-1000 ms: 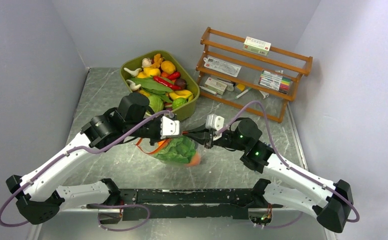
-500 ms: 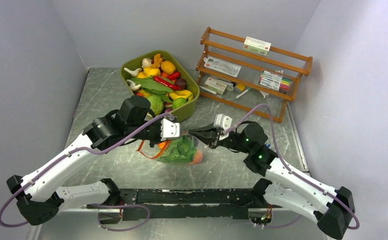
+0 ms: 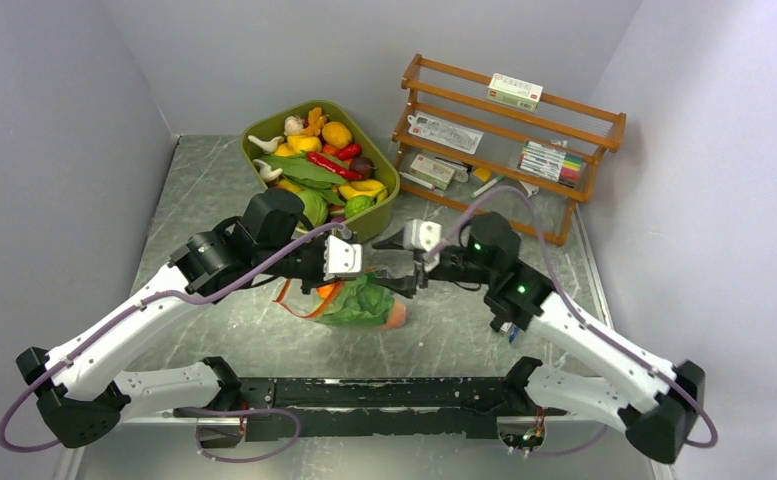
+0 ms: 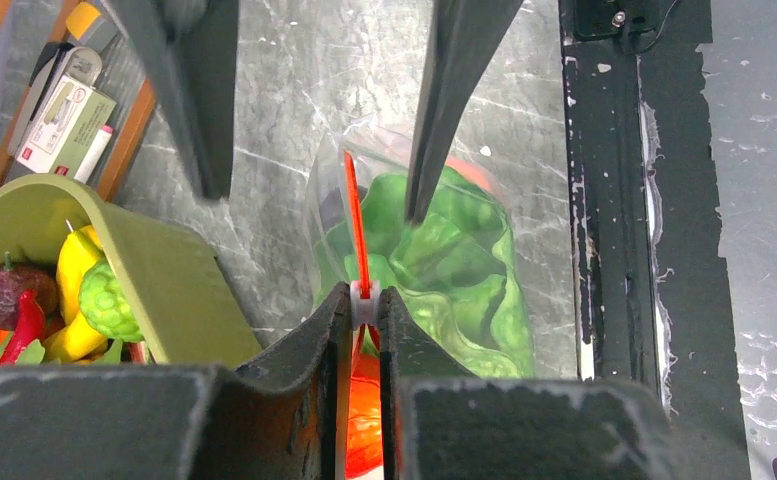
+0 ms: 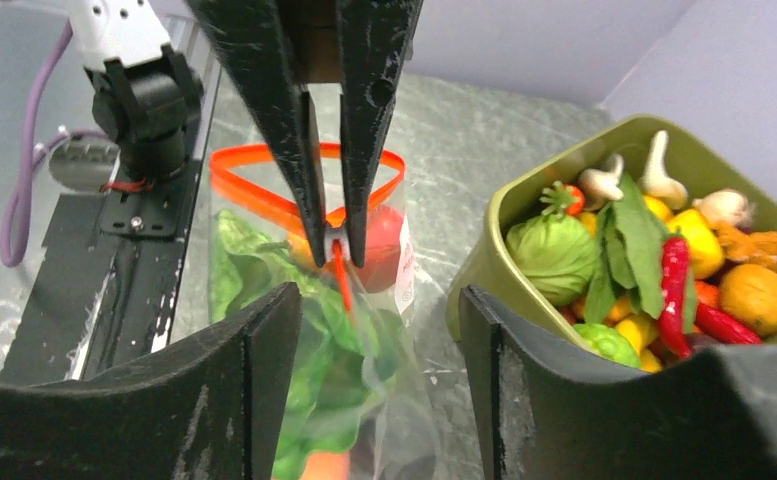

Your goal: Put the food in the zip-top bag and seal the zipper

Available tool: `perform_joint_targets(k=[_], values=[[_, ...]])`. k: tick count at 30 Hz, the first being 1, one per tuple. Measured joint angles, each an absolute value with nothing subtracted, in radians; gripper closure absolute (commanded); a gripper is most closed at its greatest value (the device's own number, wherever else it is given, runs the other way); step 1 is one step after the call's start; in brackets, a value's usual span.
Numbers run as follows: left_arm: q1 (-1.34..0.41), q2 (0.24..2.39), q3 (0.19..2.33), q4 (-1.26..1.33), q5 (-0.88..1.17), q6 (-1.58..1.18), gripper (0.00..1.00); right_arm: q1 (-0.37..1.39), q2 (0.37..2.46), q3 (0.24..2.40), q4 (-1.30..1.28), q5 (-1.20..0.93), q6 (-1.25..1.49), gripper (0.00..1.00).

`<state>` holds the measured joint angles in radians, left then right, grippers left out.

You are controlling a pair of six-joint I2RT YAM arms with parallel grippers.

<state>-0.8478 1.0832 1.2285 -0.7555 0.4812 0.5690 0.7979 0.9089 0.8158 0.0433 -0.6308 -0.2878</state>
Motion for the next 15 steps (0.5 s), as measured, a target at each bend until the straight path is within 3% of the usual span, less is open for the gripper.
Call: perform_joint_targets(k=[4,8,10,12,15], values=[[-0.848,1.083,1.229,-0.754,0.487,0.569,0.93,0.798,1.051,0.892,-0.006,-0.688,-0.339,0.40],[-0.848,1.083,1.229,-0.754,0.490,0.569,0.93,0.798,1.098,0.891,-0.031,-0.727,-0.377,0.52],[-0.848,1.084,1.229,-0.755,0.491,0.570,0.93,0.798,1.112,0.892,-0.035,-0.738,-0.390,0.68],[-0.848,1.089,1.229,-0.755,0.491,0.572,0.93,0.798,1.125,0.893,-0.036,-0.753,-0.406,1.00],[-0.848,1.098,1.229,-0.754,0.490,0.574,0.93,0.798,1.132,0.886,-0.011,-0.752,-0.382,1.00]])
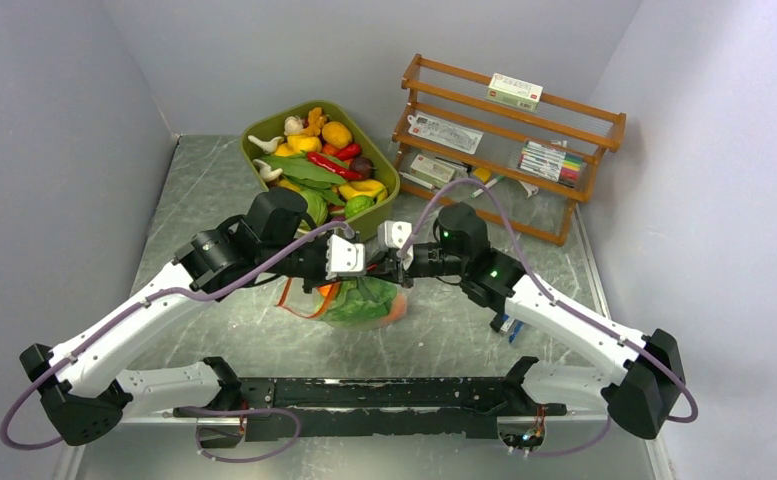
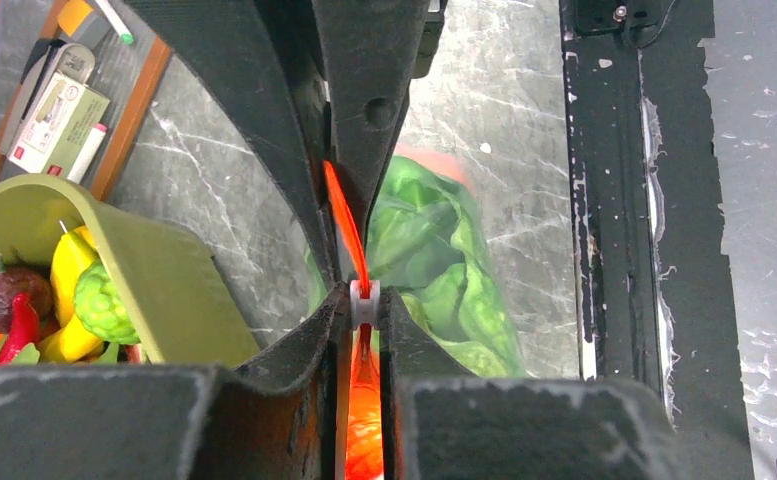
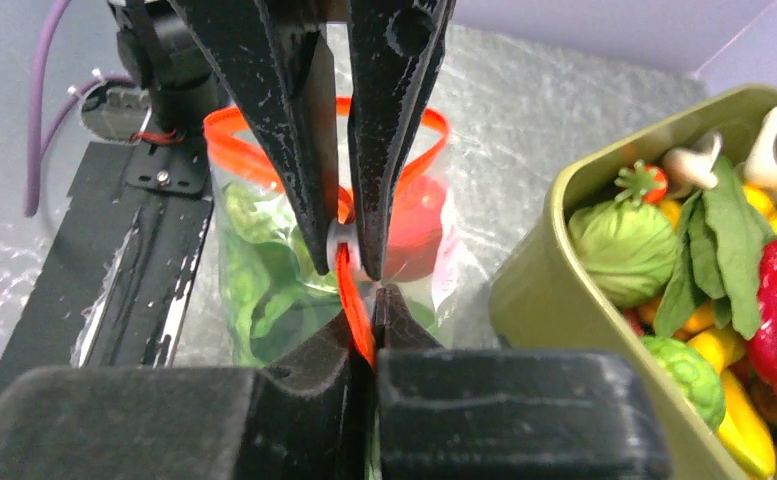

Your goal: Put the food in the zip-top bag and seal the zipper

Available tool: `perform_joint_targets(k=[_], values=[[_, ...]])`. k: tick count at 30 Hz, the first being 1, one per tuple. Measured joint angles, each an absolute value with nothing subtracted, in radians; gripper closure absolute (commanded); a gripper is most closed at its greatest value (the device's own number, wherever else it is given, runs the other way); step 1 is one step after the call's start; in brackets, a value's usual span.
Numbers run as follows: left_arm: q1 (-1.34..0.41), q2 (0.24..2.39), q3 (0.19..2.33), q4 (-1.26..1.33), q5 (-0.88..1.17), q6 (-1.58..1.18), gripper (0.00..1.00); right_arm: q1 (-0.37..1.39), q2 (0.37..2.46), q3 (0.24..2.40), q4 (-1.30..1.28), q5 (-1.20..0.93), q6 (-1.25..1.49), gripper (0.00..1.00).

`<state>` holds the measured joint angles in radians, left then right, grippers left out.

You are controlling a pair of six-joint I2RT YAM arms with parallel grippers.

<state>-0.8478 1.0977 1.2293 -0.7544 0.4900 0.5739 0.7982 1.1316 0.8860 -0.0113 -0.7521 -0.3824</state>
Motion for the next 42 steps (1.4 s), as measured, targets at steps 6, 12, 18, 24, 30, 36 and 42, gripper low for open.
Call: perform_joint_targets(k=[6,12,18,24,30,36,42], values=[[-0.848,1.096,1.229,-0.751,0.487,0.576,0.93,0.796,1.071,0.743,0.217,-0.726,-0.252,1.00],[-0.848,1.089,1.222,-0.749,0.465,0.576,0.93,0.785,0.979,0.585,0.459,-0.678,-0.086,1.00],[-0.848,1.059,1.202,-0.751,0.451,0.566,0.93,0.778,0.964,0.543,0.572,-0.655,0.010,1.00],[-0.848,1.052,1.203,-0.751,0.438,0.558,0.93,0.772,0.921,0.519,0.610,-0.635,0.058,1.00],[-0.848,1.056,1.245,-0.788,0.419,0.561,0.93,0.767,0.898,0.514,0.636,-0.613,0.075,1.00],[-0.848,1.043,1.264,-0.818,0.393,0.560,0.93,0.758,0.896,0.465,0.724,-0.596,0.118,1.00],[-0.848,1.002,1.221,-0.830,0.385,0.553,0.93,0.758,0.901,0.429,0.774,-0.585,0.151,1.00]])
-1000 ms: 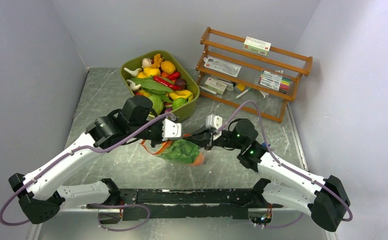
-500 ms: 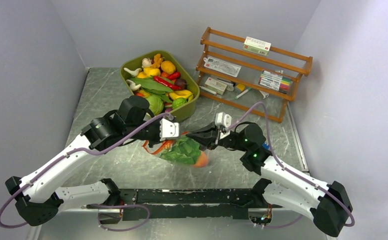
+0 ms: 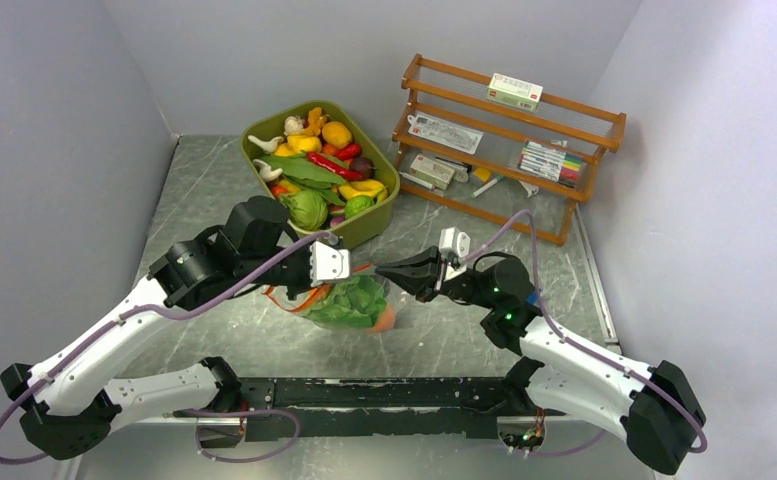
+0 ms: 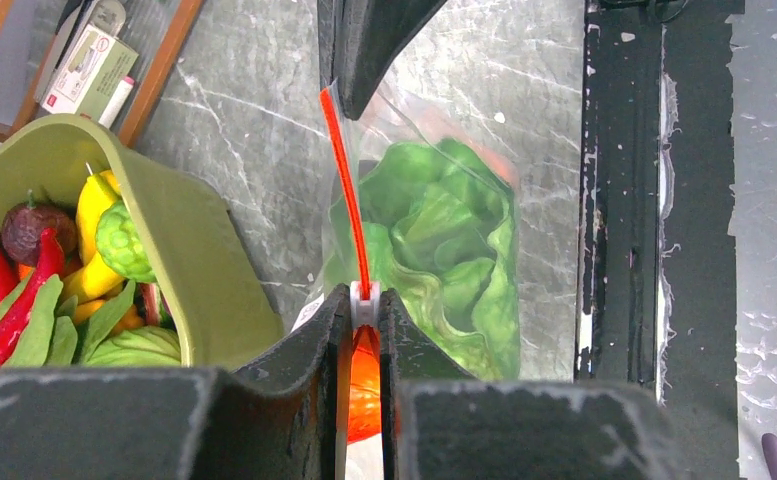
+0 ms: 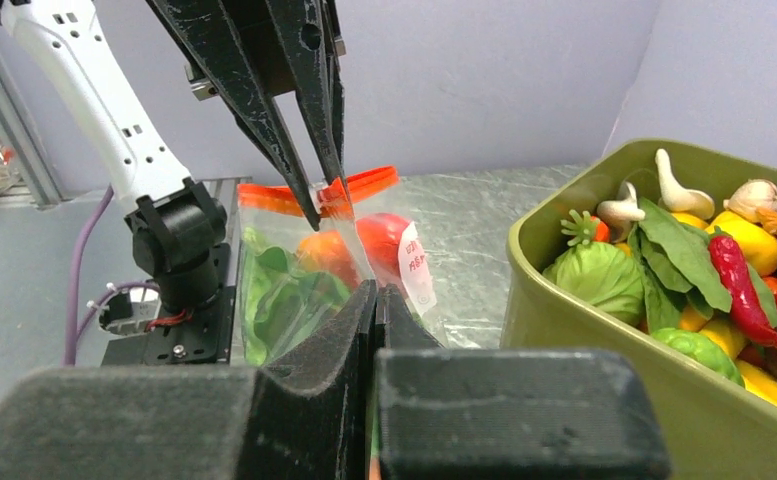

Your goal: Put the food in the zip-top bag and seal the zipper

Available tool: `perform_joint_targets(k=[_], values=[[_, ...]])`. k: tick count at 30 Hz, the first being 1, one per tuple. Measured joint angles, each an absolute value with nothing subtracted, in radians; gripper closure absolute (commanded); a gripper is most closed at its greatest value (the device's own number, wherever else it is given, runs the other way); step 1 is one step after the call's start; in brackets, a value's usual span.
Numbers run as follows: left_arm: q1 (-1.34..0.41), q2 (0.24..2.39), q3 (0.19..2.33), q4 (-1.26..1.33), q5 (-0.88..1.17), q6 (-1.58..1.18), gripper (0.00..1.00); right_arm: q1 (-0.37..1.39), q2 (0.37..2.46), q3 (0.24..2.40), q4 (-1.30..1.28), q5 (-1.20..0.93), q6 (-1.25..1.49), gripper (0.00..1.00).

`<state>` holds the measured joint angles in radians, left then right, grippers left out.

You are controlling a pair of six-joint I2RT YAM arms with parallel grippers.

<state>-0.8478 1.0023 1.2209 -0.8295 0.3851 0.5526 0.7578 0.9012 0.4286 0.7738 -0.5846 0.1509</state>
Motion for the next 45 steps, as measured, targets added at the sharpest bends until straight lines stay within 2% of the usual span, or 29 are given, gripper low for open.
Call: perform_joint_targets(k=[2,3,5,8,9,16,23,27,32,38,40,43,45], values=[[-0.848,1.002,1.221,-0.834,0.383,0.553,0.93,0.756,0.901,0.428,0.774,-0.582,0.150,1.00],[-0.848,1.005,1.224,-0.847,0.375,0.555,0.93,0.754,0.901,0.428,0.761,-0.582,0.142,0.96],[-0.848,1.011,1.229,-0.854,0.370,0.559,0.93,0.753,0.900,0.431,0.739,-0.584,0.130,0.76],[-0.848,1.025,1.237,-0.875,0.360,0.566,0.93,0.744,0.892,0.451,0.613,-0.591,0.077,0.56],[-0.848,1.030,1.237,-0.876,0.359,0.569,0.93,0.741,0.882,0.461,0.556,-0.595,0.056,0.53],[-0.848,1.071,1.248,-0.872,0.366,0.586,0.93,0.741,0.818,0.634,0.238,-0.615,-0.095,0.44],[-0.848,1.096,1.252,-0.842,0.382,0.595,0.93,0.741,0.953,0.810,0.145,-0.698,-0.194,0.39],[-0.848,1.096,1.252,-0.833,0.393,0.595,0.93,0.741,1.052,0.842,0.121,-0.757,-0.236,0.42],[-0.848,1.096,1.252,-0.825,0.405,0.595,0.93,0.742,1.102,0.841,0.146,-0.817,-0.240,0.57],[-0.848,1.096,1.252,-0.817,0.408,0.595,0.93,0.743,1.131,0.830,0.262,-0.869,-0.197,0.63],[-0.848,1.096,1.252,-0.814,0.411,0.595,0.93,0.744,1.137,0.811,0.310,-0.885,-0.171,0.73],[-0.848,1.096,1.252,-0.812,0.414,0.595,0.93,0.748,1.145,0.779,0.378,-0.900,-0.136,1.00],[-0.848,1.096,1.252,-0.811,0.414,0.595,0.93,0.748,1.150,0.758,0.413,-0.904,-0.111,1.00]])
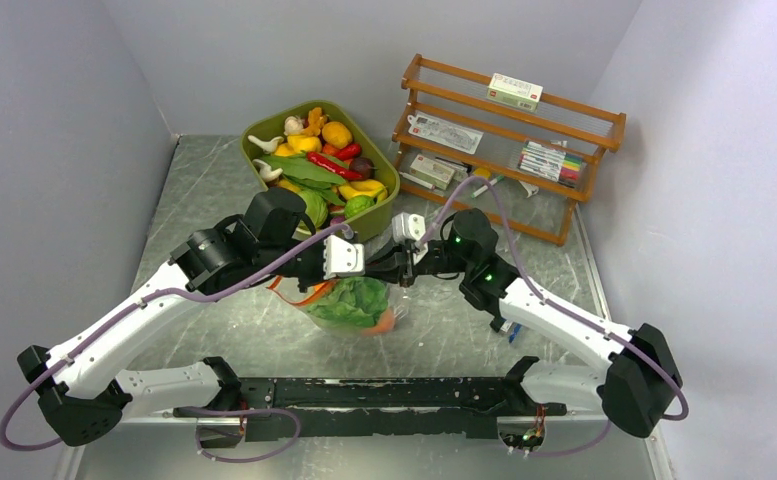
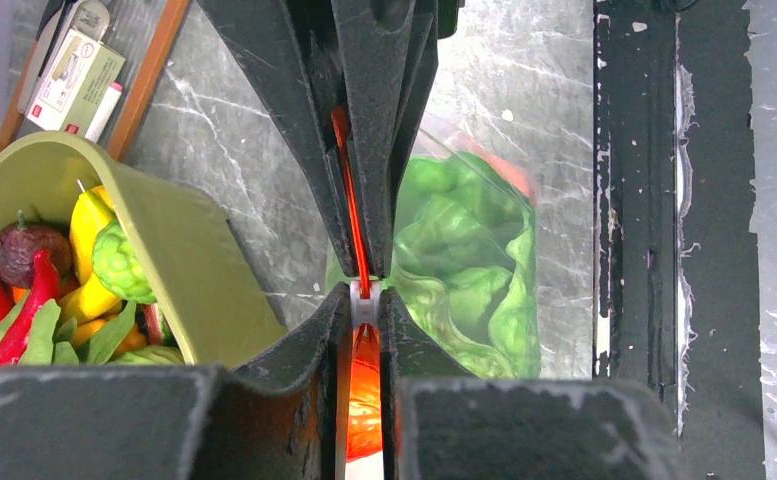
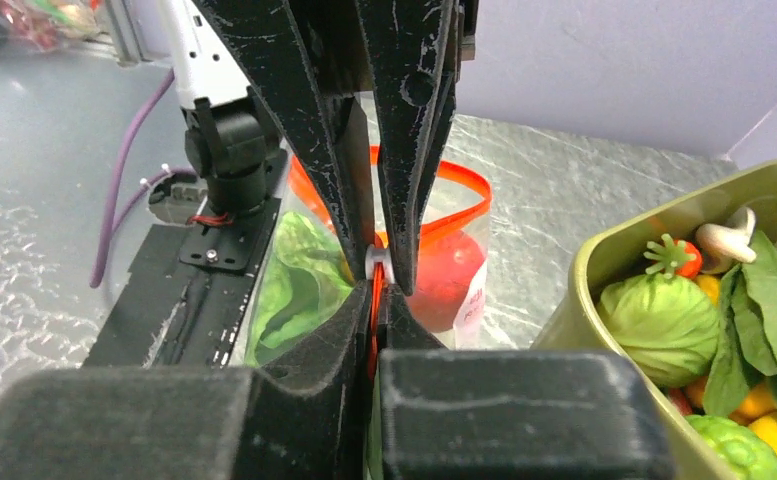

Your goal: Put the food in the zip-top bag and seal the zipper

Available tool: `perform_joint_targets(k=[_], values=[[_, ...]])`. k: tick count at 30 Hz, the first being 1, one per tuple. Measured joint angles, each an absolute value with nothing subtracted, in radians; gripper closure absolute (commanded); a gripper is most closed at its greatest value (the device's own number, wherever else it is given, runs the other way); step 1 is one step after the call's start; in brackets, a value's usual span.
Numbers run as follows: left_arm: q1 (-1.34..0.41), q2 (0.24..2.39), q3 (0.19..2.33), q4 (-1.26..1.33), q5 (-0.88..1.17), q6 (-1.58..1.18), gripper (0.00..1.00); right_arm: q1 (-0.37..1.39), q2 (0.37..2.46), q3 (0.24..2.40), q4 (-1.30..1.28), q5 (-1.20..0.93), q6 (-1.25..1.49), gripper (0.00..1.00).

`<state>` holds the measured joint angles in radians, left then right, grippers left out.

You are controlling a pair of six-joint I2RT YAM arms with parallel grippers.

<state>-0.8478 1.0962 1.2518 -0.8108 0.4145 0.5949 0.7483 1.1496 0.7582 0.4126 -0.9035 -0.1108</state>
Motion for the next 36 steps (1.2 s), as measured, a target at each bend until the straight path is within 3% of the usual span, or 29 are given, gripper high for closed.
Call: perform_joint_targets(k=[20,36], values=[[-0.848,1.061,1.199,-0.731,0.422,0.567,0.93,0.752,1.085,0.548,0.797,-0.755,0.162,1.00],[-0.848,1.029,1.175,-0.715,0.422,0.559,0.93,0.752,0.989,0.501,0.815,-0.681,0.205,1.00]])
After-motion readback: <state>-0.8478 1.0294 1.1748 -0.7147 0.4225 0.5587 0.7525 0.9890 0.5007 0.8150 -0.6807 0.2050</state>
